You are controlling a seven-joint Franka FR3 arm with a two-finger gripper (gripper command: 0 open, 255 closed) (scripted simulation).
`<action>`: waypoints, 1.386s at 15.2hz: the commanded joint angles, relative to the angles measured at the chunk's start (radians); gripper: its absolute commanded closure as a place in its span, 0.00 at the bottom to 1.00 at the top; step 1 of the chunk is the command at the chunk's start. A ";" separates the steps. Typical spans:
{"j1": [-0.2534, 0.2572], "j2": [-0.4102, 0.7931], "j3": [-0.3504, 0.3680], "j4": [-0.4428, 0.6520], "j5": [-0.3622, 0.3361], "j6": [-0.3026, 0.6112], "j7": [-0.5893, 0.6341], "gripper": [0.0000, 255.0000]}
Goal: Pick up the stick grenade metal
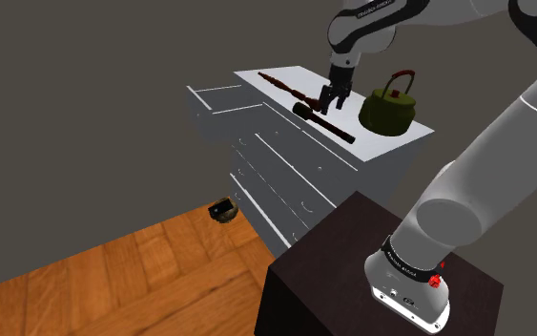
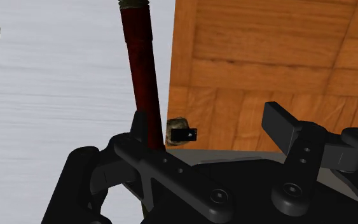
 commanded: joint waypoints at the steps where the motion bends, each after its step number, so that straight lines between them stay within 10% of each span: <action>1: -0.003 0.088 -0.021 0.053 0.036 0.033 -0.052 0.00; 15: -0.037 0.316 -0.033 0.128 0.156 0.172 -0.177 0.00; 16: -0.037 0.319 -0.033 0.130 0.157 0.171 -0.177 1.00; 21: -0.037 0.318 -0.033 0.130 0.156 0.171 -0.176 1.00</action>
